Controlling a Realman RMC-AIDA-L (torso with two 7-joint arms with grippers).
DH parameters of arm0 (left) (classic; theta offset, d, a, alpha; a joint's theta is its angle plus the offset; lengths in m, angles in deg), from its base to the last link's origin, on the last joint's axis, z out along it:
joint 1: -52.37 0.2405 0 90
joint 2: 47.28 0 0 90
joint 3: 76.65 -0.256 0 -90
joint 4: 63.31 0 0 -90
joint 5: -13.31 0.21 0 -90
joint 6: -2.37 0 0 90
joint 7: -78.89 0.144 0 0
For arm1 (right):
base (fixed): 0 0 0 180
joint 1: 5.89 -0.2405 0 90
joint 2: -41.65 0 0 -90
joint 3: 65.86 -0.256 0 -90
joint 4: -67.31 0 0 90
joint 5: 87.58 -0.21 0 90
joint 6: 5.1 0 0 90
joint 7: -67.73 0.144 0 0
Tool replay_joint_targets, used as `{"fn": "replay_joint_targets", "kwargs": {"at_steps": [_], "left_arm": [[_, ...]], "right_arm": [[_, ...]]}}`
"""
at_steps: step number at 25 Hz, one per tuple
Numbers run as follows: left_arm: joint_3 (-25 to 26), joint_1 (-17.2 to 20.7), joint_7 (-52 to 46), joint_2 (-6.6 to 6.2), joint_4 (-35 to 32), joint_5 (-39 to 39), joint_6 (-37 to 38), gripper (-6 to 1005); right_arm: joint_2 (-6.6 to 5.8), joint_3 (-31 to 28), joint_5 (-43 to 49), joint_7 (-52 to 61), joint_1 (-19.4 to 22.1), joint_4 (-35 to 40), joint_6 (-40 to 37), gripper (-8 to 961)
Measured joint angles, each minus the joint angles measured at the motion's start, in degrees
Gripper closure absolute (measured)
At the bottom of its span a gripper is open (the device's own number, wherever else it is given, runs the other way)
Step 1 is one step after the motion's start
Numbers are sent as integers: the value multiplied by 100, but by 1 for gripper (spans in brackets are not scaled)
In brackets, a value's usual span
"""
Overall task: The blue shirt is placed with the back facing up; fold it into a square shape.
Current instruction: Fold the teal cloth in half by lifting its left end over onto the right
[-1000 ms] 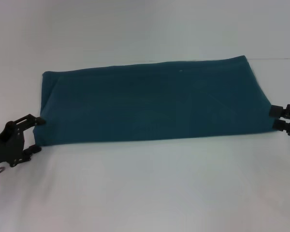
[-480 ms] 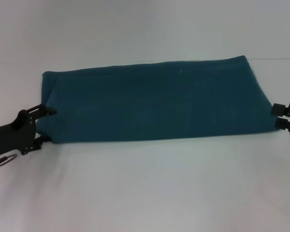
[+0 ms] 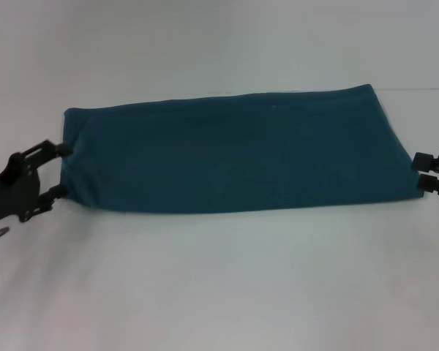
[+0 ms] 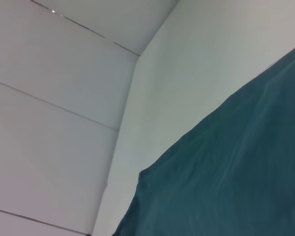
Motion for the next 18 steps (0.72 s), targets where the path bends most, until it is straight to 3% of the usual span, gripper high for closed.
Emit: {"fn": "replay_joint_targets", "kwargs": {"at_steps": [11,18], "left_arm": [[-79,-113,-150,-13,144,498,-391,222],[-413,-257,-279,-12,229,498,-720,227]], "right_arm": [[4,-1,14,33,-24,-17,62,218],[-9,-1,1,24,-16,-66,63,218]]}}
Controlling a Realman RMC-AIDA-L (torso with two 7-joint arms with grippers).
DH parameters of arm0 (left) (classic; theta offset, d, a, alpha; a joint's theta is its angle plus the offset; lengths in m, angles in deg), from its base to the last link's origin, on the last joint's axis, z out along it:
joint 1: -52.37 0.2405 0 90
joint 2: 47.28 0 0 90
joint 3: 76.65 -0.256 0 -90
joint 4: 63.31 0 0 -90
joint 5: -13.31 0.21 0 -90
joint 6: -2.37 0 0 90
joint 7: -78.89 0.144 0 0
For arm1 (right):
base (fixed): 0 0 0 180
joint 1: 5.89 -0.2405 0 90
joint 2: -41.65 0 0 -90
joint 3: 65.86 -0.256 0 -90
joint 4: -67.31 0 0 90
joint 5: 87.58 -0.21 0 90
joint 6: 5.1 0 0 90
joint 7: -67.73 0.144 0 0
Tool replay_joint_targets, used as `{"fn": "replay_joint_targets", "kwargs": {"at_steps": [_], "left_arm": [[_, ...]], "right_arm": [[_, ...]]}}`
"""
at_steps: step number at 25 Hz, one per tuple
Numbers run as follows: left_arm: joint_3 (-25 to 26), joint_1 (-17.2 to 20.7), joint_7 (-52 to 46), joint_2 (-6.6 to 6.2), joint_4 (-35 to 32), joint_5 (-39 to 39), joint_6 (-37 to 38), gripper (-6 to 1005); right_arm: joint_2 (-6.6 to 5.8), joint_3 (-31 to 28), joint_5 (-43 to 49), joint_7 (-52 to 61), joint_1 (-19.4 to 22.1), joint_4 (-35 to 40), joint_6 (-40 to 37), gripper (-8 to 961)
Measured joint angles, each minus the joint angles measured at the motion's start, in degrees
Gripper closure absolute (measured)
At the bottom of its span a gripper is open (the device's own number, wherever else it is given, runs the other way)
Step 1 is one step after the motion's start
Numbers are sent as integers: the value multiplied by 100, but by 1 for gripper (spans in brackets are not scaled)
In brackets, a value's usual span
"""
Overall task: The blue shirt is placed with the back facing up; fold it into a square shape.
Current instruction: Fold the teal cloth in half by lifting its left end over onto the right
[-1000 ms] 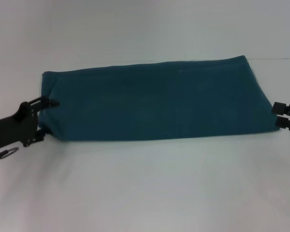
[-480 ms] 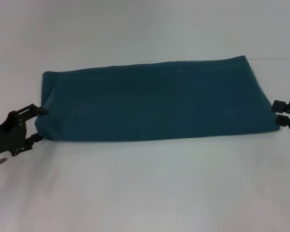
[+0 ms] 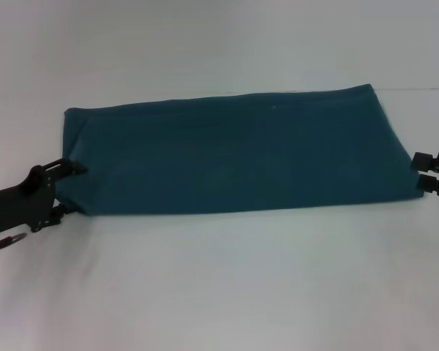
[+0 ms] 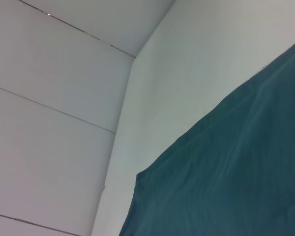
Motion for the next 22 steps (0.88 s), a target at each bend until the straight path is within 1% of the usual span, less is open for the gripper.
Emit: {"fn": "replay_joint_targets", "kwargs": {"at_steps": [1,2,3,5,7,9,13,22], "left_arm": [[0,0,0,0,0,0,0,228],[-35,-103,23,-12,34,-28,10,228],[-31,-115,30,-17,30,-35,45,229],[22,-139,59,-40,-52,-86,278,230],[151,-28,97,-28,-298,-261,643,232],[209,146,90,13,-511,-408,842,233],[188,414,-57,55,-563,-316,828,236],[189,428,-88,61,-535,-86,749,242]], "right_arm": [[0,0,-3,-3,3,-2,0,218],[-1,-2,-4,-9,5,-5,0,218],[-2,-7,-6,-12,6,-7,0,218],[-3,-19,-7,-18,5,-10,-1,218],[-4,-23,-11,-21,0,-11,-1,218],[-5,-24,-12,-25,0,-12,-2,218],[-6,-32,-14,-28,25,-11,8,218],[-1,-36,5,-10,19,-11,57,219]]}}
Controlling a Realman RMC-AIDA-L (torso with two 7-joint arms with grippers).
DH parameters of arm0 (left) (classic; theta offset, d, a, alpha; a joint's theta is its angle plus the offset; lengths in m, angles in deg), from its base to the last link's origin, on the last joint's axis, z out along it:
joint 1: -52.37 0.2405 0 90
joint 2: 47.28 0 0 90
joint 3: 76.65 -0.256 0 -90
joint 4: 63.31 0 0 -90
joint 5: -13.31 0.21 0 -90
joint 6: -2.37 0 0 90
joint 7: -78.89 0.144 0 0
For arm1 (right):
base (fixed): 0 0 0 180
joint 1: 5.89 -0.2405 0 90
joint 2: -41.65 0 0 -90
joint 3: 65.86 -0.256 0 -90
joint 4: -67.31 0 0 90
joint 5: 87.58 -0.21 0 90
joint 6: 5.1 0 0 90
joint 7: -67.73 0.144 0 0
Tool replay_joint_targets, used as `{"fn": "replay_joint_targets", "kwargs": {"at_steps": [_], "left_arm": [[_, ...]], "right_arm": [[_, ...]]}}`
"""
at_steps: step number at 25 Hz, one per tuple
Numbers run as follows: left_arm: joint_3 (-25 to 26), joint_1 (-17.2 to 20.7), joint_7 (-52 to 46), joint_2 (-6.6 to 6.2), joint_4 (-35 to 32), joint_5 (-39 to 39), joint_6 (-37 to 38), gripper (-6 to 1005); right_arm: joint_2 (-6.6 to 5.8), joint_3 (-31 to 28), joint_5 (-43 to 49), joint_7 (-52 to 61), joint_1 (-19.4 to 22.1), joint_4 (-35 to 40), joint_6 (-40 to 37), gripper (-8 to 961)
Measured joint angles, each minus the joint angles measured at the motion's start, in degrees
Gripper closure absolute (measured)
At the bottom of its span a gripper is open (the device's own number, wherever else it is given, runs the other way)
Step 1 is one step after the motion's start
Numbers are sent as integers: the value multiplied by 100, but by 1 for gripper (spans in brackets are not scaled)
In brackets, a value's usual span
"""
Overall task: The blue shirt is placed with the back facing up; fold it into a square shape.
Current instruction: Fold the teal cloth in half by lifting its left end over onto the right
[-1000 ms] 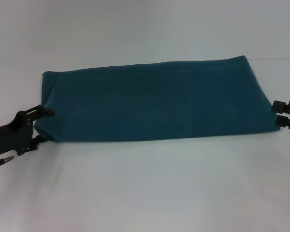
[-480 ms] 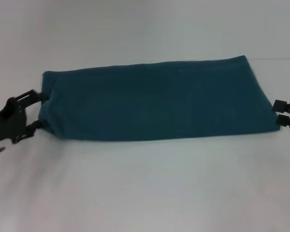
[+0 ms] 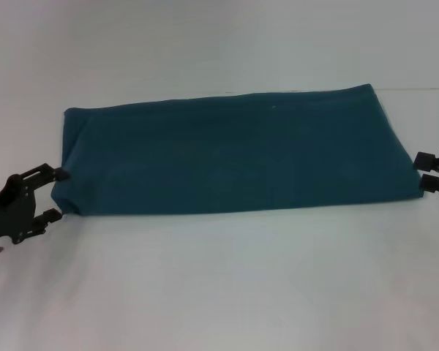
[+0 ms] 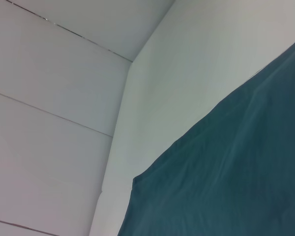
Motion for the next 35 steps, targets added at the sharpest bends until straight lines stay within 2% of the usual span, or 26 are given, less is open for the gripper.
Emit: {"fn": "replay_joint_targets", "kwargs": {"at_steps": [9,28,35], "left_arm": [[1,43,-137,4,3,93,-94,249],[-244,-641,-88,-105,678,234,-844,262],[-310,-642,79,-128,589,226,-663,267]], "right_arm": [[-8,1,-1,18,-19,0,21,218],[-31,-8,-20,-16,19,0,33,218],[-31,-34,-26,7,20,0,26,219]]}}
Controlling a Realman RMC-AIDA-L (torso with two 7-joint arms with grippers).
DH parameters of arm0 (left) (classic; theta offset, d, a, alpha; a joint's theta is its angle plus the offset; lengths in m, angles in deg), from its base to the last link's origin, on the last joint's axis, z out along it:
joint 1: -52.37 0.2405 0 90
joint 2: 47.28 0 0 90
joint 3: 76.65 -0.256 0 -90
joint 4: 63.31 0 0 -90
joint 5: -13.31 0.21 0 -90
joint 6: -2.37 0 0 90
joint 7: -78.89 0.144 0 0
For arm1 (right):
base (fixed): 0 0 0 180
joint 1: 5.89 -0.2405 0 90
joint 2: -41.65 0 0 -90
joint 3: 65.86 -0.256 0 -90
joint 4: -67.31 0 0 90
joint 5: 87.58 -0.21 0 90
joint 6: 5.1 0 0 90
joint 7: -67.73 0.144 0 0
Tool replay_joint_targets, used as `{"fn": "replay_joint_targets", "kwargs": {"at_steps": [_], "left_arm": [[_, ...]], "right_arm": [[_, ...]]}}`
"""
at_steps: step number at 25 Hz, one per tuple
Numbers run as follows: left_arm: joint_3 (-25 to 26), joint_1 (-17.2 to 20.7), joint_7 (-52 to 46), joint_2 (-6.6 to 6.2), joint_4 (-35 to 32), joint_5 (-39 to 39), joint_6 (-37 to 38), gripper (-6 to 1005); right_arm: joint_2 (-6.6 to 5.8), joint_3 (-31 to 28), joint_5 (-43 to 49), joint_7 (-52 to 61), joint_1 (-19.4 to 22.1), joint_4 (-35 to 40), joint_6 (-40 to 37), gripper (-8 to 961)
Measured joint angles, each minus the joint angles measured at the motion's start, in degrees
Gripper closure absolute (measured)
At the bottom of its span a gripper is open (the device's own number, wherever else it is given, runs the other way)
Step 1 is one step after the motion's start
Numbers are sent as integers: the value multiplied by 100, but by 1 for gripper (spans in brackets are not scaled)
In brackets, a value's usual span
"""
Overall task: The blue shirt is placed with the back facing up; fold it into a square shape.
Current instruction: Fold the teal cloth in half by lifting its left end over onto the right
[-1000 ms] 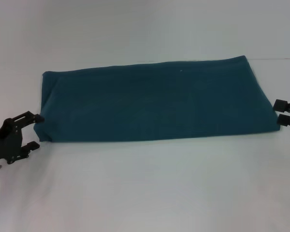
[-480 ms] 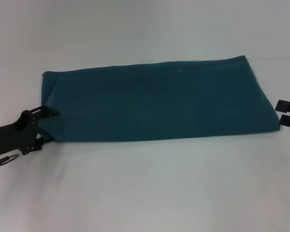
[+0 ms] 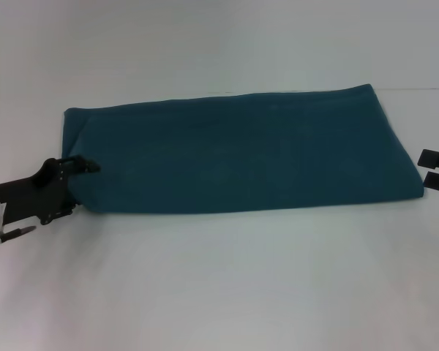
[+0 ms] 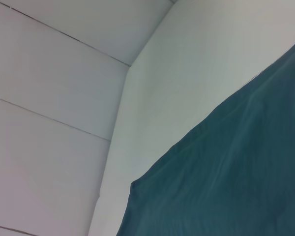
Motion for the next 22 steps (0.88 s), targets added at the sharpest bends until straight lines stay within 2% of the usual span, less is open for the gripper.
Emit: {"fn": "replay_joint_targets", "kwargs": {"at_steps": [4,10,12,22], "left_arm": [[-39,-33,38,-5,12,13,9,270],[-128,-77,59,-4,17,12,-22,492],[-149,-81,63,-2,17,13,-29,708],[-157,-55,445,-6,-90,-28,151,914]], "right_arm": [[4,-18,-2,-6,2,0,-7,218],[8,-18,-2,-19,12,-2,-23,218],[9,-18,-2,-20,14,-3,-34,218],[8,-18,-2,-39,23,-9,-40,219]]}}
